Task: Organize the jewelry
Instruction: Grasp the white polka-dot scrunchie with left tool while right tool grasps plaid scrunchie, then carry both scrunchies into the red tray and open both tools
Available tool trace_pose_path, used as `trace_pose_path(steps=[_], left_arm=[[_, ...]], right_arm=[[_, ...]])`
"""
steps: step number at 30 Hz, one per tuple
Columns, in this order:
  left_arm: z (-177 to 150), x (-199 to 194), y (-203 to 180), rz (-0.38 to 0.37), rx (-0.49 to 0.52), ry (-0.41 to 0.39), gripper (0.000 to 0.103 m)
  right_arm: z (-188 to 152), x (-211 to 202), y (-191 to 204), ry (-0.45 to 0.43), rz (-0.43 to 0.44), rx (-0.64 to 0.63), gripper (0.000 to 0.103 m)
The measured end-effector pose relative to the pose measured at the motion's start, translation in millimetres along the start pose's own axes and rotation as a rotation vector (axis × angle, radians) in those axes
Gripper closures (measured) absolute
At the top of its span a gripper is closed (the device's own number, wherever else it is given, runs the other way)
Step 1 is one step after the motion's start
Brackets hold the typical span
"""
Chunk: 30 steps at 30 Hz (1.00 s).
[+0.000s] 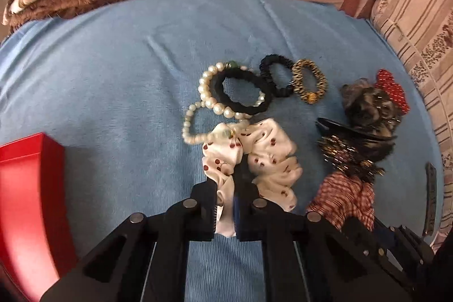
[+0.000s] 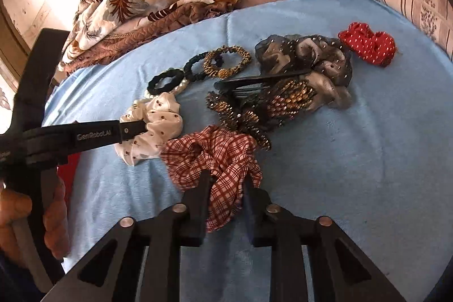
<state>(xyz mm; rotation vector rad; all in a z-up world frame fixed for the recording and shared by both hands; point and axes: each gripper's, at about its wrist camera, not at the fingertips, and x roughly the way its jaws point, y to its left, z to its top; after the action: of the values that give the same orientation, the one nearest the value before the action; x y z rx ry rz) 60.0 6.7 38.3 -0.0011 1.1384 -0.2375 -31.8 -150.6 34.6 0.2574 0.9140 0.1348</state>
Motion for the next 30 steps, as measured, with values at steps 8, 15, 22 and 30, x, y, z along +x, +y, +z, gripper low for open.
trace_pose_path(steps=[8,15,22,30], left_arm=[[-31.2,-83.4,10.1,-0.096,-0.016,-0.095,0.095],[-58.3,-149.8,82.4,-0.015,-0.065,-0.194,0.094],[-69.3,-157.1,192.8,0.19,-0.186,-0.171,0.094],[-57.1,-120.3,284.1,0.271,-0.301,-0.116,0.094]], right_arm=[[-3.2,-40.9,22.9,-0.048,0.012,-0.058,0.087],[-0.6,-74.7,69.5,-0.082,0.058,-0.166,0.087],[5.0,-59.1,145.1,-0.031,0.155,-0.283,0.087],[9.9,12.3,253.5,0.059,0.235,-0.445,0.087]])
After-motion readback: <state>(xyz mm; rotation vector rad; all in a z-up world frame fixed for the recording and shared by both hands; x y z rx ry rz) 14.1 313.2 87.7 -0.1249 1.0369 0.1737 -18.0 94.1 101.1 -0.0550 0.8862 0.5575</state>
